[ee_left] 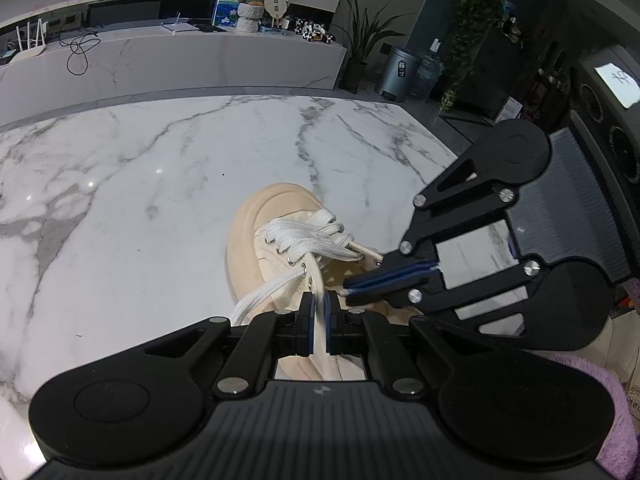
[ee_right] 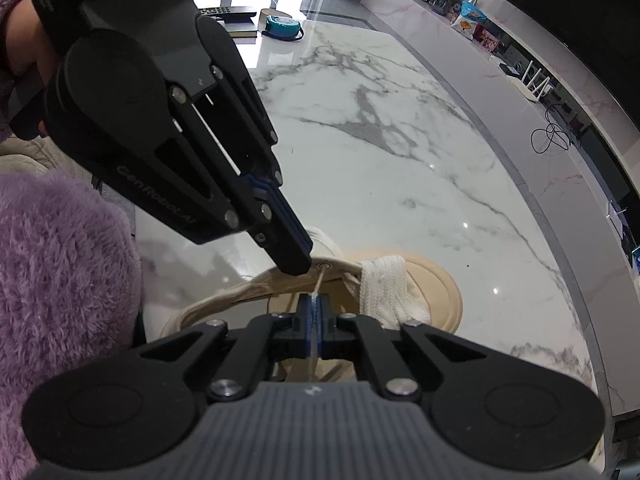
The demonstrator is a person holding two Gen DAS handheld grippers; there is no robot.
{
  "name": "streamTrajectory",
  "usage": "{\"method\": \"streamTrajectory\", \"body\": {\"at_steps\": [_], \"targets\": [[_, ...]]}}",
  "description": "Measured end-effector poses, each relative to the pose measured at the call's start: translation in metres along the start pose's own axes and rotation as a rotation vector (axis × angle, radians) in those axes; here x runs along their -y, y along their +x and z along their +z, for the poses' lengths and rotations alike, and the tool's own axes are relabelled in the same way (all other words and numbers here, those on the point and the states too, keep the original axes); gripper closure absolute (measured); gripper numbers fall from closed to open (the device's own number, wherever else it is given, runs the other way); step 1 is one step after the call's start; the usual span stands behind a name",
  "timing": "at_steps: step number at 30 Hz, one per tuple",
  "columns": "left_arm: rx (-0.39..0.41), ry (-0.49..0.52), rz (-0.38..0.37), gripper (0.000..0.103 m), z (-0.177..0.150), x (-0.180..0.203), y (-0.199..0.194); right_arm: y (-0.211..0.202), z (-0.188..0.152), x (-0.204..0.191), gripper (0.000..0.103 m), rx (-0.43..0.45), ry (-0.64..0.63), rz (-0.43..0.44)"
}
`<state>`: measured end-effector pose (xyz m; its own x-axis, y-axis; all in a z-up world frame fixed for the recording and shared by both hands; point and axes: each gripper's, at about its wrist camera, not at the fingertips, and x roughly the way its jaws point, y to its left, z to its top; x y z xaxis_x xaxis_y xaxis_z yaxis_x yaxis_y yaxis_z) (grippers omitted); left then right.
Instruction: Lace up shoes with both hands
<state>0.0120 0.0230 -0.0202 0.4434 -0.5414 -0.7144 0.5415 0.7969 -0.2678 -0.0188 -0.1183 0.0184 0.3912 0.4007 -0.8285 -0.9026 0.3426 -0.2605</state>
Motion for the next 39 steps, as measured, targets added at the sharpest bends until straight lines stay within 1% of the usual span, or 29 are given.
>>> {"method": "streamTrajectory", "body": {"at_steps": [6, 10, 12, 19, 21, 25, 28, 31, 33, 35, 36, 38, 39], "targets": [[0.007, 0.033, -0.003, 0.1, 0.003, 0.001, -0.008, -0.001, 0.0, 0.005, 0.1, 0.004, 0.021, -0.022], [0.003, 0.091, 0.014, 0.1, 0.005, 0.003, -0.011, -0.001, 0.001, 0.01, 0.1, 0.012, 0.034, -0.03], [0.0, 0.14, 0.024, 0.1, 0.006, 0.004, -0.011, -0.001, 0.0, 0.009, 0.1, 0.019, 0.043, -0.03], [-0.04, 0.37, 0.079, 0.1, 0.004, 0.013, -0.001, 0.001, 0.003, 0.005, 0.1, 0.046, 0.062, -0.032], [-0.044, 0.416, 0.08, 0.099, 0.003, 0.014, 0.002, 0.001, 0.002, 0.005, 0.1, 0.053, 0.07, -0.031], [-0.058, 0.536, 0.094, 0.088, 0.0, 0.021, 0.007, 0.002, 0.001, 0.004, 0.1, 0.055, 0.079, -0.028], [-0.067, 0.637, 0.12, 0.087, -0.003, 0.029, 0.012, 0.005, 0.002, 0.003, 0.1, 0.056, 0.086, -0.028], [-0.076, 0.723, 0.139, 0.087, -0.005, 0.036, 0.017, 0.007, 0.003, 0.004, 0.1, 0.057, 0.089, -0.027], [-0.078, 0.783, 0.151, 0.087, -0.008, 0.041, 0.021, 0.013, 0.005, 0.014, 0.1, 0.06, 0.091, -0.021], [-0.088, 0.836, 0.168, 0.088, -0.012, 0.047, 0.025, 0.015, 0.006, 0.014, 0.1, 0.063, 0.102, -0.019], [-0.091, 0.856, 0.173, 0.09, -0.014, 0.049, 0.027, 0.016, 0.007, 0.015, 0.1, 0.065, 0.108, -0.019], [-0.096, 0.868, 0.174, 0.099, -0.016, 0.051, 0.031, 0.017, 0.006, 0.016, 0.1, 0.069, 0.117, -0.021], [-0.098, 0.869, 0.174, 0.099, -0.018, 0.052, 0.032, 0.017, 0.006, 0.017, 0.1, 0.072, 0.121, -0.022]]}}
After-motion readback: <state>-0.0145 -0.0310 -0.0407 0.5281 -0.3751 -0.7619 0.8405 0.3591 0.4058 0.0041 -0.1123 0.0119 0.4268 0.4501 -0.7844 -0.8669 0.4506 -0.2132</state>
